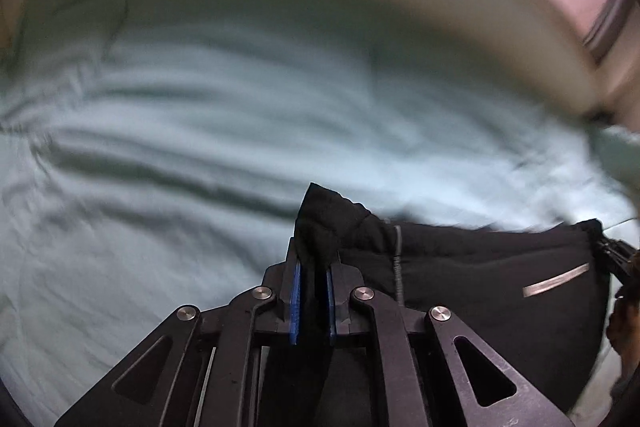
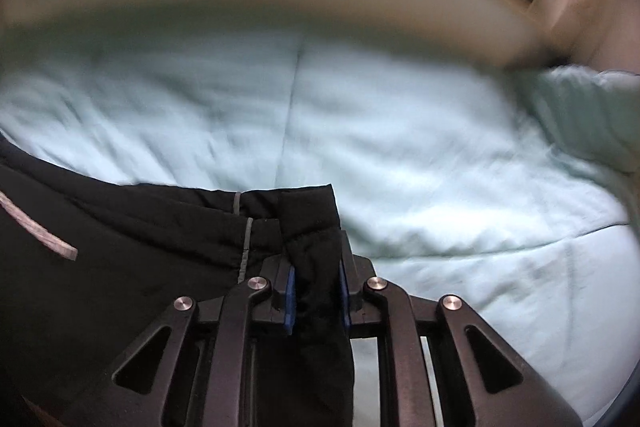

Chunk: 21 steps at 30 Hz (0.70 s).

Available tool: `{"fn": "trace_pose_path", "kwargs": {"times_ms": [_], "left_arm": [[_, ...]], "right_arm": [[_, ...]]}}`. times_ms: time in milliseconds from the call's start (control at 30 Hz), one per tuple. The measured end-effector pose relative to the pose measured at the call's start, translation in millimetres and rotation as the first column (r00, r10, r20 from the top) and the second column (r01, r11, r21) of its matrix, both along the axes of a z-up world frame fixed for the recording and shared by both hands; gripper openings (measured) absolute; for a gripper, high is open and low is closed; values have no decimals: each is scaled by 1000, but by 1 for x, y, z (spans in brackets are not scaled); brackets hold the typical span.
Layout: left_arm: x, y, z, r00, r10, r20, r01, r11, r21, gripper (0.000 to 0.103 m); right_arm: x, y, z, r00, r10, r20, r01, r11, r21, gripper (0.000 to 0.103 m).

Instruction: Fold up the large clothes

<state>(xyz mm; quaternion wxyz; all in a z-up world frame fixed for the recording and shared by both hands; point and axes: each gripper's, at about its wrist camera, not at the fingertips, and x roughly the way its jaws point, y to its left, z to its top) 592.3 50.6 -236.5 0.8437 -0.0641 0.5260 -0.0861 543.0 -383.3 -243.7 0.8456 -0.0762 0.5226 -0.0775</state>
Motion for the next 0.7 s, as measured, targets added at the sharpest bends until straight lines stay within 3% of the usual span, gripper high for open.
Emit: {"fn": "trace_pose_path", "kwargs": {"times_ms": [67,100,200,267,300,333,367,467,567,633,700], "left_arm": [[1,-2,-30,998,22,-59,-22,1000,-7,16],[-1,-3,-38,998,26,-49,-26,1000,6,16],[0,-7,-37,999,16,-52,-14,999,34,18],[4,-4,-27,998,3,-59,-1,1000,26,27],[3,5,-21,998,15,-55,-15,1000,8,31],[1,18,-14,998,46,-40,-47,999,-12,42],[0,31,-8,996,83,-25,-84,996,-42,51],[-13,66,6,984,178,-14,-178,973,-144,52],[-32,94,27,964,264,19,-260,959,-113,51],[-51,102,44,961,275,39,-267,954,-136,47],[-82,86,72,968,223,114,-210,971,-115,48]], "right_arm": [[4,6,-36,997,1,-81,-1,1000,2,18],[3,9,-45,995,4,-99,-5,1000,-6,18],[1,13,-47,995,17,-96,-20,1000,-21,20],[-1,2,-42,995,10,-104,-8,1000,17,28],[-3,-7,-36,995,-2,-101,6,999,36,33],[-8,-18,-28,996,-25,-91,31,997,74,42],[-10,-27,-21,996,-39,-82,49,993,112,43],[-41,-53,11,995,-94,-38,100,974,205,43],[-72,-55,42,995,-101,11,97,974,203,44],[-97,-46,62,995,-96,36,86,972,218,45],[-127,-26,82,996,-67,66,47,963,265,45]]}}
